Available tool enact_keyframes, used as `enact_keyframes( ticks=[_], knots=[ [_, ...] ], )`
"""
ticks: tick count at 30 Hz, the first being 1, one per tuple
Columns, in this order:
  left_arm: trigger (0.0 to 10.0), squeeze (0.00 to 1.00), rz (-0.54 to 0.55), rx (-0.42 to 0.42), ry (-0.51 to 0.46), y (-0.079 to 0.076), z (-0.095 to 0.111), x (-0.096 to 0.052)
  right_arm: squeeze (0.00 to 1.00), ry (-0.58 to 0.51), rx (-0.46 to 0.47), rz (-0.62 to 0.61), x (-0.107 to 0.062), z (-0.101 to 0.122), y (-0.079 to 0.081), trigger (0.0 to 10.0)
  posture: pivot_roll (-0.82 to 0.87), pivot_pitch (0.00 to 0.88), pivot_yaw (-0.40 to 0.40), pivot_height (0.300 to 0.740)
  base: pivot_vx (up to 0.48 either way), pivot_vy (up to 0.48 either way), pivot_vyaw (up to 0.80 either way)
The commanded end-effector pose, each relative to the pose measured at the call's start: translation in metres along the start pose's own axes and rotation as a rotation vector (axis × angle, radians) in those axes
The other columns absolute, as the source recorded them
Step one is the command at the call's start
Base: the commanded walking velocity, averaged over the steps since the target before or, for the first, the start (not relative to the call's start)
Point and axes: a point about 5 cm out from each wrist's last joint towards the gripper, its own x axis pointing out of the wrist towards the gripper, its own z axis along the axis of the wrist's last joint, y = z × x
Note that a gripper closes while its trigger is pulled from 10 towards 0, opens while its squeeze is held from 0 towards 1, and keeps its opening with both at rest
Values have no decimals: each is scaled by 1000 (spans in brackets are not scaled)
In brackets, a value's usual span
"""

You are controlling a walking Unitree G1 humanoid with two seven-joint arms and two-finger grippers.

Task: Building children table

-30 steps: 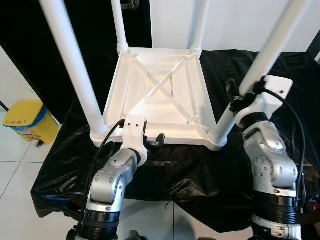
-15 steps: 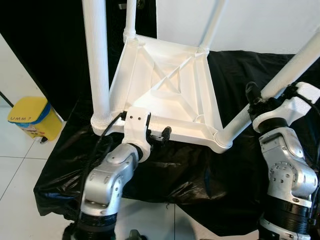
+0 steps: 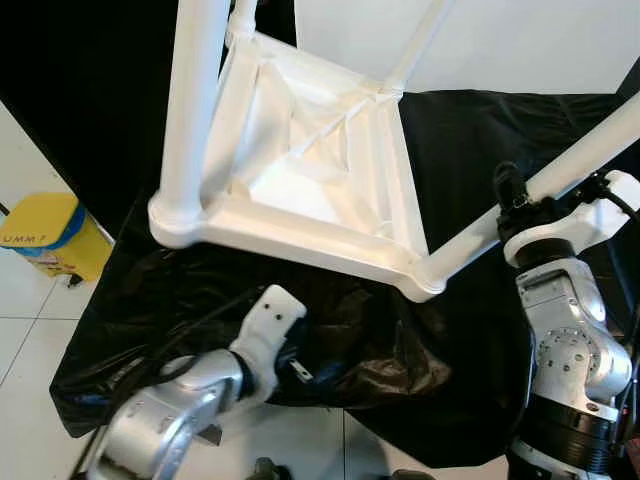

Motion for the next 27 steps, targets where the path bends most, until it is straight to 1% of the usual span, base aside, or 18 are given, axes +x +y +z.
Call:
enact_keyframes(
  ticks=[1, 2, 5, 6, 7, 9, 10, 12, 13, 14, 15, 16, 17, 19, 21, 23, 26, 27],
  knots=[
    [10000, 0, -94, 13, 44, -7, -9, -10, 0, 44, 127, -50, -1, -10, -12, 10000, -114, 94, 22, 740, 0, 0, 0],
    [10000, 0, -147, 33, 100, -9, -19, -25, 0, 45, 159, -63, -2, -10, -17, 10000, -111, 92, 19, 740, 0, 0, 0],
    [10000, 0, -160, 39, 137, -5, -27, -37, 0, 43, 175, -69, -2, -10, -21, 10000, -102, 90, 19, 740, 0, 0, 0],
    [10000, 0, 13, 3, 139, 21, -29, -41, 0, 46, 219, -62, -2, -10, -25, 10000, -95, 88, 21, 740, 0, 0, 0],
    [10000, 0, 13, 3, 139, 21, -29, -41, 0, 46, 219, -62, -2, -10, -25, 10000, -95, 88, 21, 740, 0, 0, 0],
    [10000, 0, 134, -10, 82, 34, -21, -32, 0, 42, 253, -49, -3, -11, -27, 10000, -98, 87, 22, 740, 0, 0, 0],
    [10000, 0, 134, -10, 82, 34, -21, -32, 0, 42, 253, -49, -3, -11, -27, 10000, -98, 87, 22, 740, 0, 0, 0],
    [10000, 0, 315, -154, -31, 48, -7, -10, 0, 34, 335, -19, -5, -10, -28, 10000, -99, 86, 21, 740, 0, 0, 0],
    [10000, 0, 315, -154, -31, 48, -7, -10, 0, 34, 335, -19, -5, -10, -28, 10000, -99, 86, 21, 740, 0, 0, 0],
    [10000, 0, 439, -253, -53, 59, -4, 1, 0, 36, 375, 0, -7, -11, -28, 10000, -102, 80, 20, 740, 0, 0, 0],
    [10000, 0, 439, -253, -53, 59, -4, 1, 0, 36, 375, 0, -7, -11, -28, 10000, -102, 80, 20, 740, 0, 0, 0],
    [10000, 0, 512, -312, -52, 65, -3, 9, 0, 38, 399, 12, -8, -11, -28, 10000, -102, 79, 21, 740, 0, 0, 0],
    [10000, 0, 512, -312, -52, 65, -3, 9, 0, 38, 399, 12, -8, -11, -28, 10000, -102, 79, 21, 740, 0, 0, 0],
    [10000, 0, 682, -277, -61, 88, 6, 24, 0, 72, 428, 54, -12, -15, -24, 10000, -105, 70, 13, 740, 0, 0, 0],
    [10000, 0, 682, -277, -61, 88, 6, 24, 0, 72, 428, 54, -12, -15, -24, 10000, -105, 70, 13, 740, 0, 0, 0],
    [10000, 0, 754, -229, -146, 116, 28, 45, 0, 131, 435, 88, -17, -25, -23, 10000, -111, 62, 5, 740, 0, 0, 0],
    [10000, 0, 759, -226, -179, 125, 38, 53, 0, 155, 434, 99, -19, -29, -23, 10000, -111, 62, 5, 740, 0, 0, 0],
    [10000, 0, 740, -229, -237, 131, 56, 61, 0, 191, 437, 110, -23, -35, -25, 10000, -117, 60, 8, 740, 0, 0, 0]
  ],
)
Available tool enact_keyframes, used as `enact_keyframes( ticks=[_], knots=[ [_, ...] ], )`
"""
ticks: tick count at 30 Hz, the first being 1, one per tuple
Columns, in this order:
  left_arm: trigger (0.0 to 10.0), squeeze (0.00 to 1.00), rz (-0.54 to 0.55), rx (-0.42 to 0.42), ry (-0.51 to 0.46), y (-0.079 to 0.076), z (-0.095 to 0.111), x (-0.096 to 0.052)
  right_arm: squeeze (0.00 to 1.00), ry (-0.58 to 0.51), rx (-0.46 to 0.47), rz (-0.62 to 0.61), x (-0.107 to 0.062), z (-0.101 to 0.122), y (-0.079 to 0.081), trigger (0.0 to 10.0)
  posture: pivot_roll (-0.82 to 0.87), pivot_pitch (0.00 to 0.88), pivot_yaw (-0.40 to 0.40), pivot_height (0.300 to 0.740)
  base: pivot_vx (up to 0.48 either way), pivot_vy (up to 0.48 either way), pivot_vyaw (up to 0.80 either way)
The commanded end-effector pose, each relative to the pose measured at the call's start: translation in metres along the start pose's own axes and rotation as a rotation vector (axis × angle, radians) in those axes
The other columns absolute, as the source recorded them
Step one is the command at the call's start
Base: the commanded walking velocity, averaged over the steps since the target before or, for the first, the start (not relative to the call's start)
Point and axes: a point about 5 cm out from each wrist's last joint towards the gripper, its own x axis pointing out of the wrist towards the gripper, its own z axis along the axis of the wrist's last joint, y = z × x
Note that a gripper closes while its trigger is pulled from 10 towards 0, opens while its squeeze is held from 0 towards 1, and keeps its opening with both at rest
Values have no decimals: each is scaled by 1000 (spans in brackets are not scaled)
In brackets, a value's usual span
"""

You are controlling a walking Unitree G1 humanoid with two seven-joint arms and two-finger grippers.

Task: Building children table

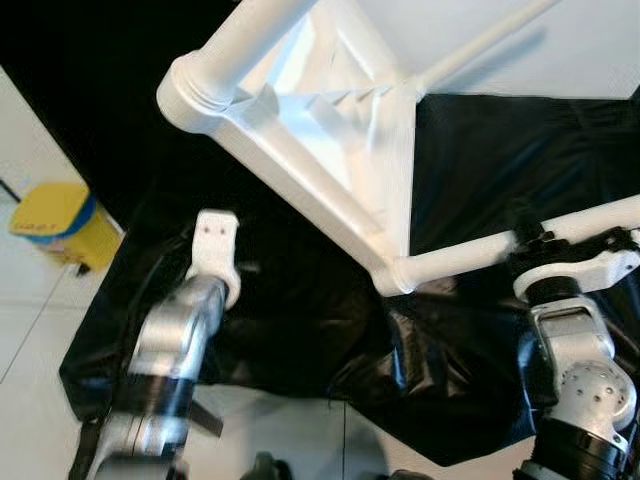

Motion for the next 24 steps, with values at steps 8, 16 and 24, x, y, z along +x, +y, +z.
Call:
enact_keyframes(
  ticks=[8, 16, 24],
  knots=[
    [10000, 0, -248, -102, -270, -76, 105, 28, 0, 217, 167, 30, -37, -39, -30, 10000, -135, 67, 28, 740, 0, 0, 0],
    [10000, 0, -348, -101, -385, -107, 146, 15, 1000, 196, 176, -41, -50, -45, -47, 10000, -148, 80, 55, 740, 0, 0, 0],
    [10000, 0, -367, -54, -444, -118, 168, 9, 1000, 97, 4, -196, -80, -34, -55, 10000, -167, 107, 77, 740, 0, 0, 0]
  ],
)
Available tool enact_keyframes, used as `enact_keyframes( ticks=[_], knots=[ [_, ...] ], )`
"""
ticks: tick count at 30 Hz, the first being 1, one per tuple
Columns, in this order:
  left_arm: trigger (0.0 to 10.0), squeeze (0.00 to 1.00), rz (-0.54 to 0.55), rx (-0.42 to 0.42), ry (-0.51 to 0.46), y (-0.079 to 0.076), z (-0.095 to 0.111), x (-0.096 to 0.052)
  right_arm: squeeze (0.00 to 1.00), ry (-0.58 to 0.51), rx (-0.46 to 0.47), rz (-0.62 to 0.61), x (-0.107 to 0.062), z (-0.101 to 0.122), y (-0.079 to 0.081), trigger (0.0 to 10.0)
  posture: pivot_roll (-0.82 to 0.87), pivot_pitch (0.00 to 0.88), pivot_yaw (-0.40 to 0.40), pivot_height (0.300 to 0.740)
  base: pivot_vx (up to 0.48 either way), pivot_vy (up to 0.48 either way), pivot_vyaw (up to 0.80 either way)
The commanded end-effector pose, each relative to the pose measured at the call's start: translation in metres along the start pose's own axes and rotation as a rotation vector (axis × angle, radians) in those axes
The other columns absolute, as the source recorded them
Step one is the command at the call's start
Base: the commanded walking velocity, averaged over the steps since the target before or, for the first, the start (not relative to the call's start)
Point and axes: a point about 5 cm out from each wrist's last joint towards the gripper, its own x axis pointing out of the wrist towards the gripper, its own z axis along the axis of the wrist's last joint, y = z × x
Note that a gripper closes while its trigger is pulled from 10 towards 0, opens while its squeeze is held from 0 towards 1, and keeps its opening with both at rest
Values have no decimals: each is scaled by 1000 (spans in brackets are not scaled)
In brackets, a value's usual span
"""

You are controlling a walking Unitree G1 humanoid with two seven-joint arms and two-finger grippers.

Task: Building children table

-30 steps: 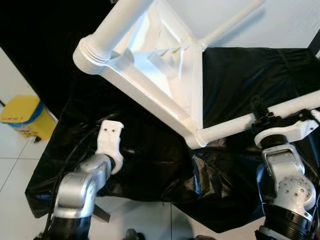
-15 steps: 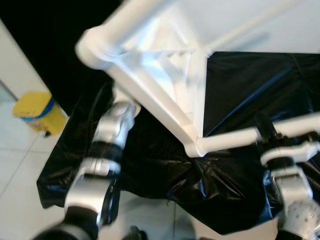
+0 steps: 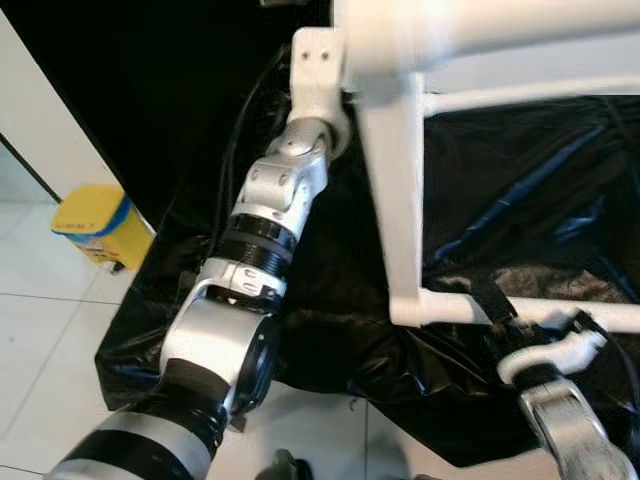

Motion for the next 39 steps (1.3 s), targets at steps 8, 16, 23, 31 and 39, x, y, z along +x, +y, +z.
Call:
enact_keyframes(
  ticks=[8, 16, 23, 31, 39],
  knots=[
    [10000, 0, -39, 45, -16, -5, 4, 5, 0, -154, -45, -228, -50, -1, -14, 10000, -204, 131, 109, 740, 0, 0, 0],
    [10000, 0, -57, 50, -21, -8, 5, 6, 0, -201, -172, -321, -63, 7, -20, 10000, -213, 137, 119, 740, 0, 0, 0],
    [10000, 0, -73, 66, 9, -11, -6, 6, 0, -470, -692, -365, -7, 55, 28, 10000, -201, 125, 122, 740, 0, 0, 0],
    [10000, 0, -60, 88, 21, 3, -22, -5, 0, -463, -753, -212, 28, 35, 53, 10000, -171, 109, 94, 740, 0, 0, 0],
    [10000, 0, 4, 120, 70, 32, -63, -37, 0, -374, -820, -72, 57, 7, 63, 10000, -112, 86, 53, 740, 0, 0, 0]
  ],
)
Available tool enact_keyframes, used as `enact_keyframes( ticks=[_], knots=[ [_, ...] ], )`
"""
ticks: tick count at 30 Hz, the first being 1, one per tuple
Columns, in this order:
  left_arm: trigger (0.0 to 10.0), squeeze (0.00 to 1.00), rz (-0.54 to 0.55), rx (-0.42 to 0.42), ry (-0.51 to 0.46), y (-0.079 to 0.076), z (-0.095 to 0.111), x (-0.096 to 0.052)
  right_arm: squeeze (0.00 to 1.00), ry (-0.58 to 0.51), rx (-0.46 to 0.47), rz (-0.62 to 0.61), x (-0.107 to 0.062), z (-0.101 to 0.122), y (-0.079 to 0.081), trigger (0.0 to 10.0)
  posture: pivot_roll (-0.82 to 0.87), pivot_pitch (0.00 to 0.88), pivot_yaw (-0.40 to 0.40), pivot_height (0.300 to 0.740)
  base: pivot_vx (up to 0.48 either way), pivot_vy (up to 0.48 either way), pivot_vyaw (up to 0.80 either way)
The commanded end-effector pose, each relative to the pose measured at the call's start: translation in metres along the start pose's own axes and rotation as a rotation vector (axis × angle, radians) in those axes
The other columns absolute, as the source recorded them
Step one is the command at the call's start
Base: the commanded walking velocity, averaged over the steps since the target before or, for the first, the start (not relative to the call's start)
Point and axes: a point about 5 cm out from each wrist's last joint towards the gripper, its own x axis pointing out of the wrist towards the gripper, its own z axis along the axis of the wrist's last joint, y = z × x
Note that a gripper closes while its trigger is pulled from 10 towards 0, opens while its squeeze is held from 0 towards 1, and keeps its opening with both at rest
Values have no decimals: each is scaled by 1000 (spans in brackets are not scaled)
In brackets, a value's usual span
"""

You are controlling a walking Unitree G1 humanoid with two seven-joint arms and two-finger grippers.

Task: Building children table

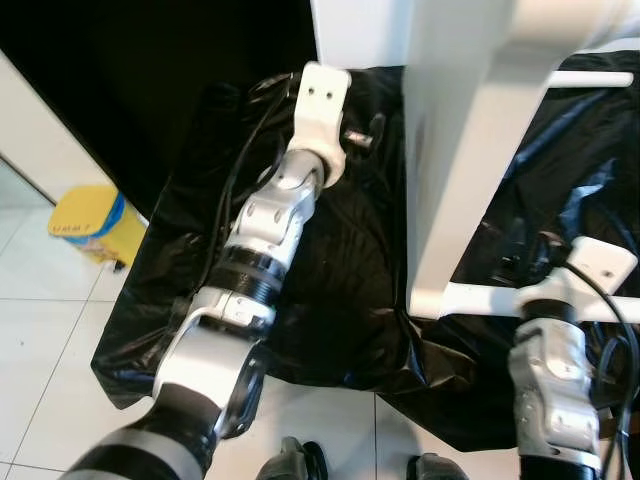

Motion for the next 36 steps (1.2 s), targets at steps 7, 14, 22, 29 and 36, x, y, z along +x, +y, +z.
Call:
enact_keyframes(
  ticks=[7, 14, 22, 29, 36],
  knots=[
    [10000, 0, 41, 92, 27, 16, -37, -40, 0, 55, -38, 132, -8, -18, 8, 10000, -104, 78, 39, 740, 0, 0, 0],
    [10000, 0, 19, 128, -2, 17, -60, -81, 0, 67, -91, 172, -16, -27, 4, 10000, -97, 66, 25, 740, 0, 0, 0],
    [10000, 0, -62, 113, -35, 1, -70, -116, 0, 82, -119, 200, -32, -31, -6, 10000, -95, 58, 25, 740, 0, 0, 0],
    [10000, 0, -139, 184, 4, -4, -83, -136, 0, 106, -131, 315, -47, -34, -7, 10000, -100, 64, 31, 740, 0, 0, 0],
    [10000, 0, -216, 170, -27, -4, -79, -144, 0, 111, -146, 395, -46, -36, -3, 10000, -106, 63, 31, 740, 0, 0, 0]
  ],
)
